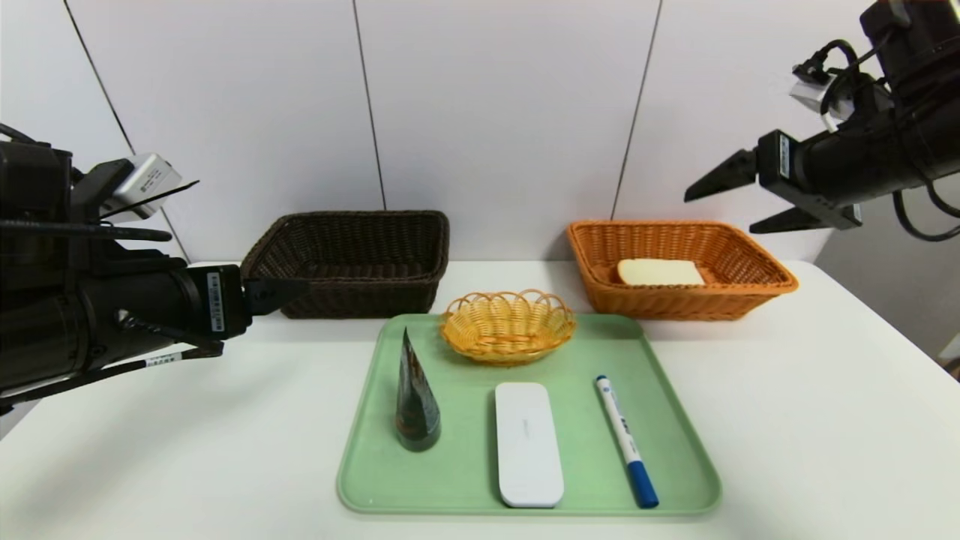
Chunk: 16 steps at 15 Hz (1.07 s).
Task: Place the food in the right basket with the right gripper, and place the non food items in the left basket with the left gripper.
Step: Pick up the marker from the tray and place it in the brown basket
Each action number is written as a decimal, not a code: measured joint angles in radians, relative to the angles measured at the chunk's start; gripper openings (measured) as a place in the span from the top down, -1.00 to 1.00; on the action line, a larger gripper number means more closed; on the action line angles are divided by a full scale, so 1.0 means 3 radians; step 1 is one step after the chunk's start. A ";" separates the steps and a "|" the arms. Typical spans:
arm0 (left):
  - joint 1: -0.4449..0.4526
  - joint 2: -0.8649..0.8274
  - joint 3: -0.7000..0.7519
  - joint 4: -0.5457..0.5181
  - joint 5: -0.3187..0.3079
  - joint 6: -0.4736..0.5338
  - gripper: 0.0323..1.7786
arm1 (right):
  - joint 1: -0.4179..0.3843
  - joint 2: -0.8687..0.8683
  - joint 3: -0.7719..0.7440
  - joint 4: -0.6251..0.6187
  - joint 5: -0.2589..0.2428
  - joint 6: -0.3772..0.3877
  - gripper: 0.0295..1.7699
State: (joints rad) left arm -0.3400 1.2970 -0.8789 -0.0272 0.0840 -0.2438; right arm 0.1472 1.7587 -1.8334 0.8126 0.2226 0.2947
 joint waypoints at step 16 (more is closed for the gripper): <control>-0.0133 -0.0209 0.0284 0.0000 0.0001 -0.0009 -0.90 | 0.1457 0.0040 0.0494 0.0986 -0.1104 -0.0199 -0.91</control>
State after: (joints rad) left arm -0.3800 1.2345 -0.7938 -0.0272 0.0845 -0.2466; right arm 0.5845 1.7709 -1.6851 1.1083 -0.1087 0.2351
